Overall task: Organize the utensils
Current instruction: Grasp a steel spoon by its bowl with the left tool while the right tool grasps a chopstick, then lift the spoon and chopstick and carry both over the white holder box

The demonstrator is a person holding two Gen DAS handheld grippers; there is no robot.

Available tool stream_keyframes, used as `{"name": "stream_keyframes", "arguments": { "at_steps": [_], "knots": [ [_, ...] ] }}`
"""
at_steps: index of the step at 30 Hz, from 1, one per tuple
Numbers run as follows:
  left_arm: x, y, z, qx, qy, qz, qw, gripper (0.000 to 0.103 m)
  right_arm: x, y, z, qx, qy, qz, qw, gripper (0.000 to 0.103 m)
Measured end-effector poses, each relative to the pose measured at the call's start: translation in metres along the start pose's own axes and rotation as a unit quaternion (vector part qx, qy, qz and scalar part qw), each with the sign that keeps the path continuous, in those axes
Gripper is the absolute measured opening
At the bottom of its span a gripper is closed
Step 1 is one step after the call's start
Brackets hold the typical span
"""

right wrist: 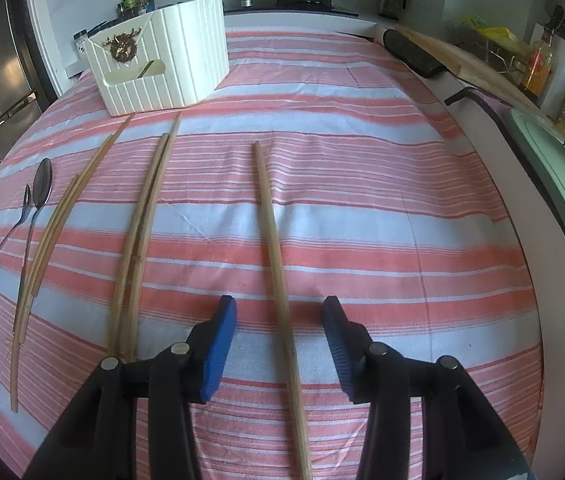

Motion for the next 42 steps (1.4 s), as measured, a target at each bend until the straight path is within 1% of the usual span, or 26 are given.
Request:
{"name": "stream_keyframes", "arguments": {
  "at_steps": [2, 3, 4, 6, 8, 10, 13, 16, 17, 18, 19, 20, 22, 24, 27, 29, 30, 31, 32, 33, 34, 36, 38, 40, 42],
  "knots": [
    [-0.002, 0.001, -0.003, -0.008, -0.001, 0.011, 0.9999, 0.103, 0.0, 0.0, -0.001, -0.003, 0.0, -0.004, 1.0, 0.046],
    [-0.002, 0.002, -0.004, -0.01, -0.002, 0.025, 0.9996, 0.103, 0.001, -0.001, -0.001, -0.004, -0.001, -0.007, 1.0, 0.047],
    [-0.001, 0.005, -0.006, -0.012, -0.002, 0.052, 0.9986, 0.103, 0.002, 0.0, -0.001, -0.006, -0.003, -0.012, 1.0, 0.048],
    [0.005, 0.009, -0.009, -0.015, -0.007, 0.091, 0.9957, 0.103, 0.003, -0.001, -0.002, -0.012, -0.004, -0.019, 1.0, 0.05],
    [0.014, 0.01, -0.013, -0.016, -0.018, 0.108, 0.9938, 0.103, 0.003, -0.001, -0.003, -0.02, -0.002, -0.023, 1.0, 0.05],
    [0.027, 0.008, -0.02, -0.016, -0.036, 0.107, 0.9935, 0.103, 0.004, -0.001, -0.005, -0.028, -0.003, -0.031, 0.999, 0.05],
    [0.048, 0.0, -0.032, -0.016, -0.067, 0.09, 0.9936, 0.102, 0.008, -0.004, -0.012, -0.037, -0.009, -0.05, 0.998, 0.05],
    [0.068, -0.01, -0.043, -0.016, -0.111, 0.059, 0.9919, 0.101, 0.013, -0.007, -0.02, -0.049, -0.02, -0.074, 0.996, 0.05],
    [0.072, -0.011, -0.045, -0.016, -0.123, 0.056, 0.9908, 0.099, 0.014, -0.008, -0.022, -0.054, -0.023, -0.082, 0.995, 0.05],
    [0.074, -0.013, -0.047, -0.017, -0.132, 0.057, 0.9894, 0.098, 0.015, -0.009, -0.024, -0.059, -0.024, -0.091, 0.994, 0.05],
    [0.077, -0.016, -0.049, -0.021, -0.144, 0.061, 0.9875, 0.093, 0.015, -0.01, -0.026, -0.065, -0.024, -0.101, 0.992, 0.05],
    [0.078, -0.019, -0.05, -0.025, -0.155, 0.063, 0.9856, 0.093, 0.016, -0.011, -0.028, -0.07, -0.023, -0.109, 0.991, 0.05],
    [0.079, -0.02, -0.055, -0.018, -0.17, 0.073, 0.9826, 0.092, 0.017, -0.014, -0.034, -0.077, -0.019, -0.117, 0.99, 0.05],
    [0.081, -0.022, -0.061, -0.016, -0.178, 0.08, 0.9805, 0.089, 0.015, -0.017, -0.041, -0.083, -0.008, -0.116, 0.99, 0.05],
    [0.083, -0.023, -0.069, -0.012, -0.188, 0.08, 0.9788, 0.079, 0.005, -0.026, -0.058, -0.091, 0.021, -0.092, 0.991, 0.05],
    [0.083, -0.023, -0.074, -0.009, -0.186, 0.081, 0.9791, 0.065, -0.004, -0.033, -0.073, -0.089, 0.037, -0.08, 0.992, 0.05],
    [0.083, -0.022, -0.076, -0.008, -0.184, 0.082, 0.9795, 0.06, -0.008, -0.038, -0.08, -0.087, 0.041, -0.075, 0.993, 0.05],
    [0.083, -0.022, -0.079, -0.006, -0.182, 0.085, 0.9797, 0.047, -0.013, -0.043, -0.09, -0.082, 0.048, -0.065, 0.993, 0.05],
    [0.084, -0.021, -0.079, -0.005, -0.18, 0.087, 0.9799, 0.035, -0.018, -0.047, -0.097, -0.082, 0.057, -0.056, 0.993, 0.033],
    [0.083, -0.022, -0.082, -0.006, -0.175, 0.091, 0.9803, 0.035, -0.02, -0.05, -0.104, -0.081, 0.062, -0.036, 0.994, 0.01],
    [0.082, -0.021, -0.084, -0.008, -0.166, 0.097, 0.9812, 0.035, -0.02, -0.052, -0.111, -0.083, 0.056, -0.03, 0.995, 0.007],
    [0.074, -0.018, -0.089, -0.002, -0.139, 0.108, 0.9845, 0.035, -0.017, -0.049, -0.118, -0.08, 0.029, -0.059, 0.995, 0.006],
    [0.064, -0.005, -0.09, 0.018, -0.114, 0.123, 0.9856, 0.035, -0.012, -0.032, -0.121, -0.055, 0.017, -0.071, 0.996, 0.006],
    [0.054, 0.015, -0.091, 0.042, -0.093, 0.143, 0.9845, 0.035, -0.01, -0.004, -0.12, -0.013, 0.012, -0.09, 0.996, 0.006],
    [0.049, 0.033, -0.09, 0.061, -0.084, 0.152, 0.9829, 0.035, -0.007, 0.028, -0.116, 0.026, 0.011, -0.109, 0.994, 0.006]
  ]
}}
Point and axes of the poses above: each gripper's, at about its wrist camera, not at the fingertips, and y roughly against the way its jaws point, x to its right, z to its underside, the point moved 4 cm from there along -y, roughly the way its jaws point, and after that the axes turned 6 degrees about -x, right-handed, at the moved point
